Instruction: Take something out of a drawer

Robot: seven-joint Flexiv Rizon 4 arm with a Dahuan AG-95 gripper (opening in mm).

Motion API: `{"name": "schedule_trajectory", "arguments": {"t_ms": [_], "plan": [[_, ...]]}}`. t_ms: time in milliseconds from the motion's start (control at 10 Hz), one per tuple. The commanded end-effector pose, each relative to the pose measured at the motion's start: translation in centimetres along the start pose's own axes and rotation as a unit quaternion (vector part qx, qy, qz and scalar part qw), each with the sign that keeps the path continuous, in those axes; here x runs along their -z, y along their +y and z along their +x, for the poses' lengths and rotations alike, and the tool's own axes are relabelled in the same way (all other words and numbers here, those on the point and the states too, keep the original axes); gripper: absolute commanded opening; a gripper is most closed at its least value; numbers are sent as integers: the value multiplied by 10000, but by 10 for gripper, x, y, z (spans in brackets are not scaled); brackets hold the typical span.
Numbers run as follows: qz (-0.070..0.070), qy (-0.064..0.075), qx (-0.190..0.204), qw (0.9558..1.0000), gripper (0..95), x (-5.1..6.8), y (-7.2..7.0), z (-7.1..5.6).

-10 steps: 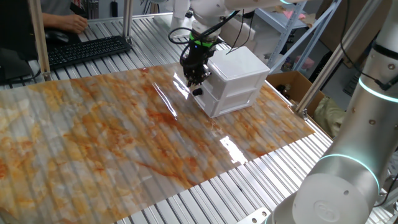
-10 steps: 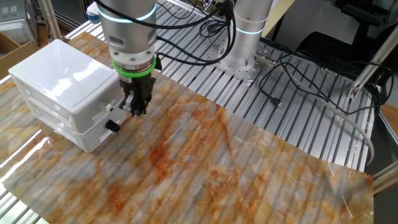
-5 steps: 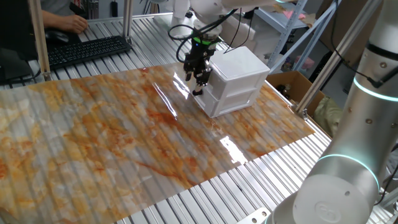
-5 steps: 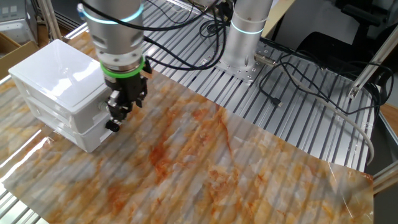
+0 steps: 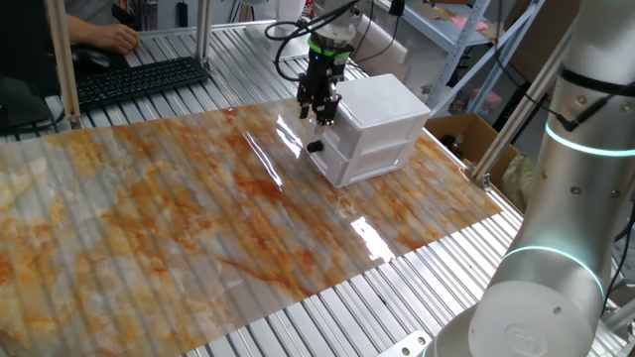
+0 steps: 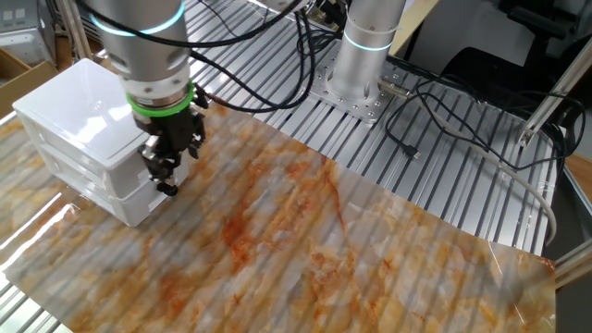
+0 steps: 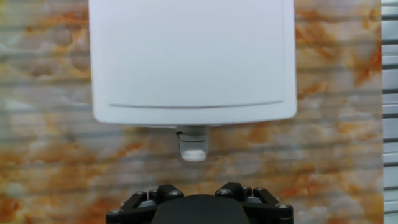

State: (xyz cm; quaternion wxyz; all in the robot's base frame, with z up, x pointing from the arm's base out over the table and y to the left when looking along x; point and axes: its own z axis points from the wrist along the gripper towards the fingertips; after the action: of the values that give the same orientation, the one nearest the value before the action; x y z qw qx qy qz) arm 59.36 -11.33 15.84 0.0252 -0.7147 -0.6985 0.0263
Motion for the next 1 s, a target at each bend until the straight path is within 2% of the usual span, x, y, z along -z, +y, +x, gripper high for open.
{"name": "schedule_trajectory", "arguments": {"t_ms": [100,400,600,1000], "plan": [[35,-56,-36,10000,570,2,3,-4],[45,-77,-50,9999,570,6,6,-10],[-17,-54,25,10000,570,6,6,-12],[-30,-119,115,9999,570,5,7,-19]]}}
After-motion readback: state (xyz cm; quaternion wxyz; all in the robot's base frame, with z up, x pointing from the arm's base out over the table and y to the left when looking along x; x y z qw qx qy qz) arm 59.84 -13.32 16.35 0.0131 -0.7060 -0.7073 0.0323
